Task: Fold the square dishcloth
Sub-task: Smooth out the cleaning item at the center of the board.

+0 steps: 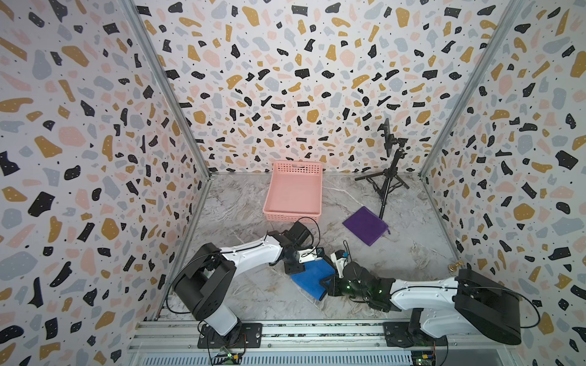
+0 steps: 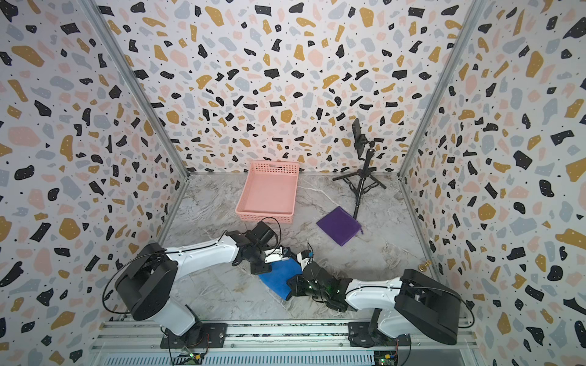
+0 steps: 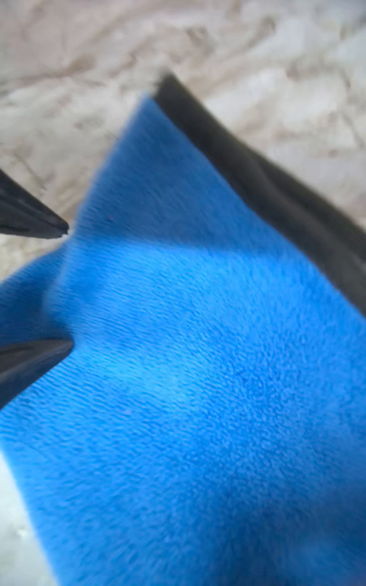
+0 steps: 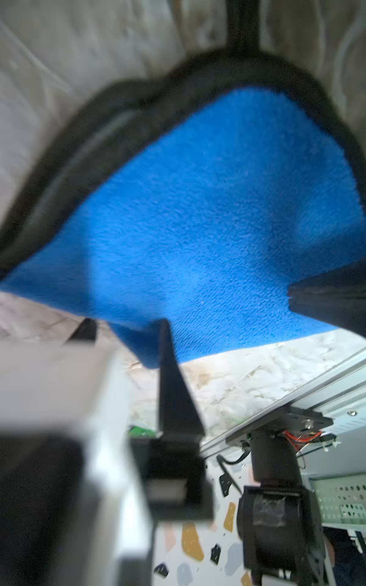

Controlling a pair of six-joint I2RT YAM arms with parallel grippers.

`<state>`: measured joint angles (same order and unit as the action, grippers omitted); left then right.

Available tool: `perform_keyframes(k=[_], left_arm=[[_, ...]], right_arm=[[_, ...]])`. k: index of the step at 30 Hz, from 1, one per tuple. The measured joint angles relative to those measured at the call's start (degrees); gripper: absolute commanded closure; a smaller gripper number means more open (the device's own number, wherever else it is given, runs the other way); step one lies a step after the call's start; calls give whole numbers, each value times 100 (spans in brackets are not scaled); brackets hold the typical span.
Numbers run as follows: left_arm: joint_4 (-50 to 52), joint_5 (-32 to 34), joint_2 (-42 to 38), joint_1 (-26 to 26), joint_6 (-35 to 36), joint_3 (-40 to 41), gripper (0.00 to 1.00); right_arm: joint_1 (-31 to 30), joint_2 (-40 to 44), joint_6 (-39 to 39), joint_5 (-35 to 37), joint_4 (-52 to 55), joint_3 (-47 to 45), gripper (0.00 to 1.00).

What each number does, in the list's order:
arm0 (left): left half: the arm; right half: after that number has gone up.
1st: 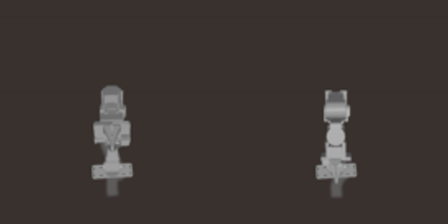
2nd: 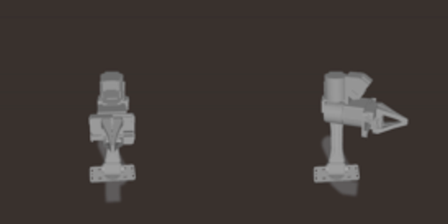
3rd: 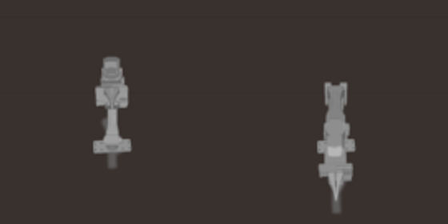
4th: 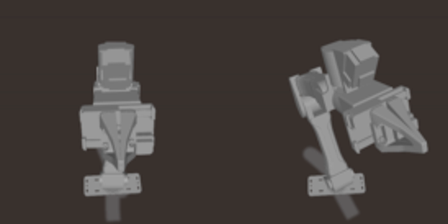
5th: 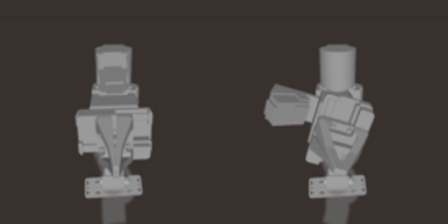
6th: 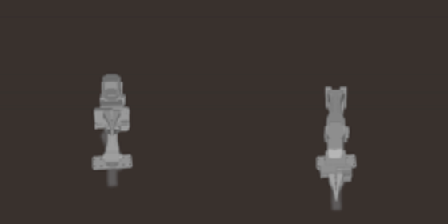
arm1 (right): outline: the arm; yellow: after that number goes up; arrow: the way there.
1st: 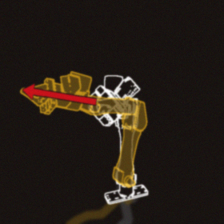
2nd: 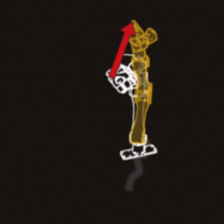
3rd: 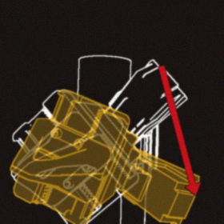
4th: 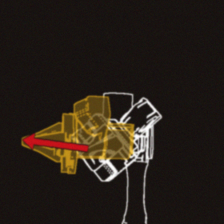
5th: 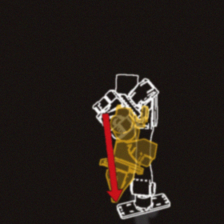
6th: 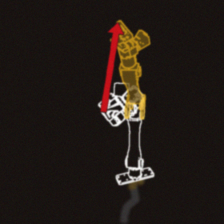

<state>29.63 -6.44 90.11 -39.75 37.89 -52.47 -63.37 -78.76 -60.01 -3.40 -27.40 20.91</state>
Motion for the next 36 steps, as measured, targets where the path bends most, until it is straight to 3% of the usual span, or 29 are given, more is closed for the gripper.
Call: perform_keyframes(k=[3,6,13,18,26,36], left_arm=[[111,-214,-446,343,-57,-7,41],[291,-459,-918,861,-114,-46,40],[723,-905,-1722,2107,-149,-105,38],[984,-1239,-2026,2671,-197,-105,37],[1261,-1572,-2114,3239,-260,-105,37],[1290,-1685,-2221,3335,-256,-17,37]], right_arm=[[-50,-621,-22,-63,-260,17,100],[-52,-699,-20,-37,-378,70,99],[-564,365,398,400,1154,625,93],[-619,214,748,522,1432,1351,94],[-446,-1172,780,354,793,1126,94],[-138,-605,1128,-94,1198,1580,87]])
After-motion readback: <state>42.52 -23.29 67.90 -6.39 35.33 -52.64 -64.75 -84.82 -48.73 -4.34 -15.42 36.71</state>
